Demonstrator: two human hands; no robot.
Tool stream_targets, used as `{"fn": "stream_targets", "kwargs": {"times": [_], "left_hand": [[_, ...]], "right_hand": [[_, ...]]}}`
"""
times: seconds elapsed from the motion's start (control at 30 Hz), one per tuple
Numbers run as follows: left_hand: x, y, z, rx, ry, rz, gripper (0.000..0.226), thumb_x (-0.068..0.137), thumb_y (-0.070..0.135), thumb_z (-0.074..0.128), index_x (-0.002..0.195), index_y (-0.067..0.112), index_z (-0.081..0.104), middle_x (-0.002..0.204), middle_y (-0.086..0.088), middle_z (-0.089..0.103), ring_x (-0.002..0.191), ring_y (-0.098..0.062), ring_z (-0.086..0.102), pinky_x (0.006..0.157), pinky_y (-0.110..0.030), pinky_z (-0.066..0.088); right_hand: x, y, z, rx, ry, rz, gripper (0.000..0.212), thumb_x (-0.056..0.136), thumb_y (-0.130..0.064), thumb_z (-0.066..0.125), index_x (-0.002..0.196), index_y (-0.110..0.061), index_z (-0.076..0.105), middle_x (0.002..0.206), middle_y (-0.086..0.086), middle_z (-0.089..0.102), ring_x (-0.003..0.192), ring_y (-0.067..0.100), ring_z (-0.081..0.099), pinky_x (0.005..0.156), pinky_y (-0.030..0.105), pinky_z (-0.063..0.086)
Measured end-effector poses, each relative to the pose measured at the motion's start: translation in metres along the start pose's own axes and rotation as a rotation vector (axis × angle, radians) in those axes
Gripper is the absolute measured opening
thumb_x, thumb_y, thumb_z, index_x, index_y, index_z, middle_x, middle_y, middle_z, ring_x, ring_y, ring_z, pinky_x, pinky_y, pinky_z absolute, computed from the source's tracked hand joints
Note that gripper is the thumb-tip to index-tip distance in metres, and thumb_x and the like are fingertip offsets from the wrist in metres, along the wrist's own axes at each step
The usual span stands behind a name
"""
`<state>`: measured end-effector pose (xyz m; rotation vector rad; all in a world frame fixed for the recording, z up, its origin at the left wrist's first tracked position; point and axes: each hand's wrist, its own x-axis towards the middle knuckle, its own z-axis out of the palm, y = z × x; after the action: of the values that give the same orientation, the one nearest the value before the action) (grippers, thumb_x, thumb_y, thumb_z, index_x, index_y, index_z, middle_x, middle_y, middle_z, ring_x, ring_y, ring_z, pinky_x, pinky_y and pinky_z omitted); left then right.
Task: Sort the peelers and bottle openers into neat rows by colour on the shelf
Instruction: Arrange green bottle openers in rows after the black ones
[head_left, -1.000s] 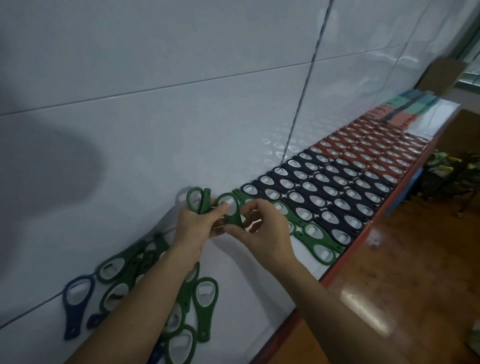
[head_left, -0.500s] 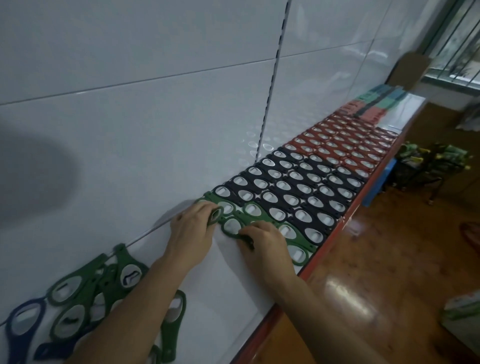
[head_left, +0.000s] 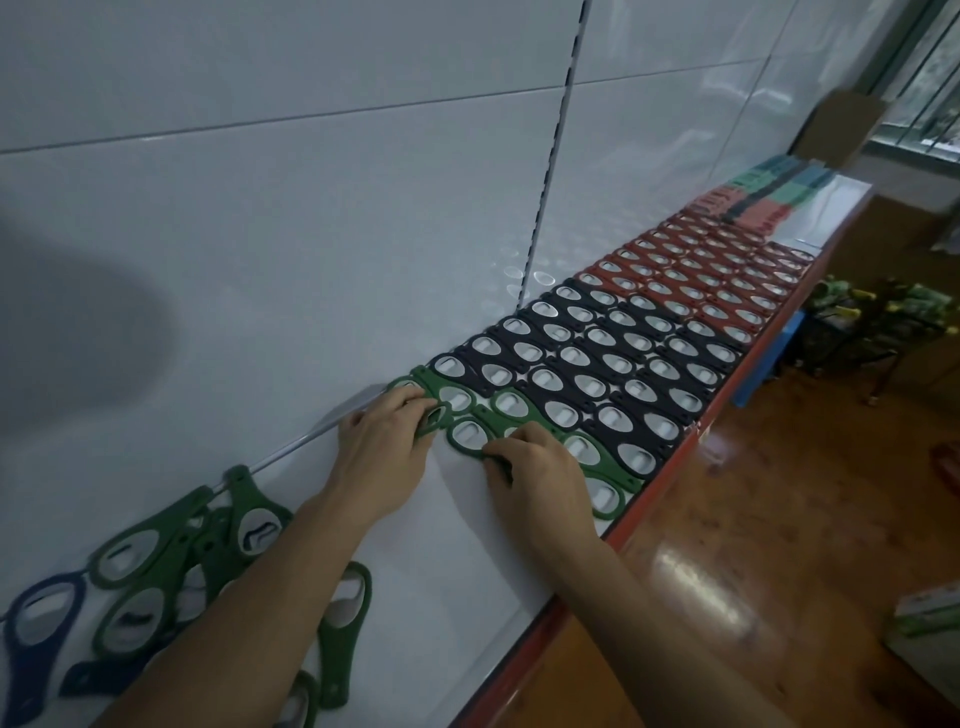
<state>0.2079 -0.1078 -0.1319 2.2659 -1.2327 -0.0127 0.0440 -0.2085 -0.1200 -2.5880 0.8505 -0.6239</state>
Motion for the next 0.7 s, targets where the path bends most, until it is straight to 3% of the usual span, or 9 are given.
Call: {"fn": "stream_targets", "kwargs": {"times": [0.1, 0.17, 0.23, 0.33, 0.4, 0.5, 0.57, 0.63, 0.7], "left_hand": [[0.001, -0.003, 0.001, -0.034, 0.012, -0.004, 0.034, 0.101, 0.031, 0.056, 0.130, 0.016, 0.066, 0.135, 0.004, 0.056, 0.123, -0.021, 0.056, 0.102, -0.047, 0.042], [0.002, 0.001, -0.003, -0.171, 0.109, -0.041, 0.037, 0.103, 0.036, 0.052, 0.119, 0.009, 0.071, 0.119, -0.002, 0.061, 0.108, -0.023, 0.061, 0.095, -0.044, 0.050], [0.001, 0.013, -0.014, -0.437, 0.222, -0.153, 0.031, 0.103, 0.037, 0.058, 0.094, 0.013, 0.075, 0.087, 0.007, 0.065, 0.078, -0.010, 0.061, 0.074, -0.034, 0.051], [0.001, 0.030, -0.025, -0.989, 0.148, -0.349, 0.028, 0.100, 0.029, 0.064, 0.075, 0.022, 0.076, 0.056, 0.011, 0.056, 0.053, -0.006, 0.050, 0.053, -0.023, 0.044], [-0.001, 0.038, -0.028, -1.234, 0.037, -0.444, 0.027, 0.098, 0.031, 0.065, 0.077, 0.016, 0.074, 0.058, 0.003, 0.048, 0.053, -0.012, 0.044, 0.048, -0.023, 0.037], [-0.007, 0.047, -0.024, -1.258, -0.057, -0.438, 0.027, 0.096, 0.034, 0.065, 0.085, 0.009, 0.064, 0.060, 0.000, 0.052, 0.053, -0.014, 0.049, 0.049, -0.023, 0.039], [-0.011, 0.054, -0.021, -1.251, -0.117, -0.407, 0.033, 0.097, 0.040, 0.059, 0.087, 0.009, 0.063, 0.061, -0.002, 0.055, 0.053, -0.016, 0.052, 0.048, -0.027, 0.044], [-0.013, 0.059, -0.019, -1.311, -0.173, -0.456, 0.039, 0.104, 0.043, 0.049, 0.100, 0.009, 0.068, 0.080, -0.008, 0.072, 0.066, -0.021, 0.068, 0.053, -0.034, 0.054], [-0.011, 0.059, -0.020, -1.373, -0.200, -0.485, 0.040, 0.108, 0.039, 0.041, 0.109, 0.011, 0.070, 0.096, -0.013, 0.077, 0.081, -0.026, 0.074, 0.064, -0.042, 0.060]], "right_hand": [[0.001, 0.000, 0.001, -0.001, -0.012, 0.017, 0.020, 0.096, -0.019, 0.058, 0.100, -0.020, 0.078, 0.093, -0.002, 0.058, 0.078, 0.019, 0.056, 0.059, 0.032, 0.044], [0.002, -0.001, 0.001, 0.027, 0.009, 0.022, 0.017, 0.095, -0.021, 0.061, 0.101, -0.020, 0.077, 0.096, -0.003, 0.059, 0.078, 0.018, 0.057, 0.060, 0.033, 0.047], [0.001, -0.003, -0.001, 0.123, 0.072, 0.020, 0.015, 0.093, -0.023, 0.067, 0.105, -0.021, 0.077, 0.098, -0.006, 0.060, 0.076, 0.012, 0.058, 0.063, 0.029, 0.049], [-0.001, -0.007, -0.009, 0.356, 0.130, 0.010, 0.015, 0.089, -0.029, 0.075, 0.104, -0.024, 0.073, 0.097, -0.011, 0.063, 0.074, 0.006, 0.059, 0.068, 0.016, 0.047], [-0.004, -0.011, -0.016, 0.525, 0.089, 0.022, 0.027, 0.083, -0.036, 0.082, 0.101, -0.025, 0.066, 0.096, -0.012, 0.064, 0.078, 0.011, 0.062, 0.067, 0.017, 0.048], [-0.005, -0.022, -0.023, 0.656, 0.018, 0.038, 0.042, 0.074, -0.042, 0.088, 0.100, -0.024, 0.062, 0.095, -0.011, 0.065, 0.079, 0.013, 0.065, 0.066, 0.026, 0.052], [-0.002, -0.025, -0.024, 0.720, 0.000, 0.085, 0.038, 0.074, -0.031, 0.091, 0.098, -0.023, 0.062, 0.092, -0.008, 0.066, 0.074, 0.013, 0.065, 0.066, 0.032, 0.055], [0.002, -0.021, -0.025, 0.809, 0.001, 0.137, 0.034, 0.074, -0.017, 0.090, 0.096, -0.020, 0.064, 0.088, -0.002, 0.069, 0.072, 0.022, 0.067, 0.067, 0.040, 0.058], [0.007, -0.011, -0.031, 0.854, 0.003, 0.207, 0.034, 0.075, -0.008, 0.089, 0.098, -0.017, 0.067, 0.085, 0.004, 0.071, 0.074, 0.026, 0.070, 0.067, 0.038, 0.060]]}}
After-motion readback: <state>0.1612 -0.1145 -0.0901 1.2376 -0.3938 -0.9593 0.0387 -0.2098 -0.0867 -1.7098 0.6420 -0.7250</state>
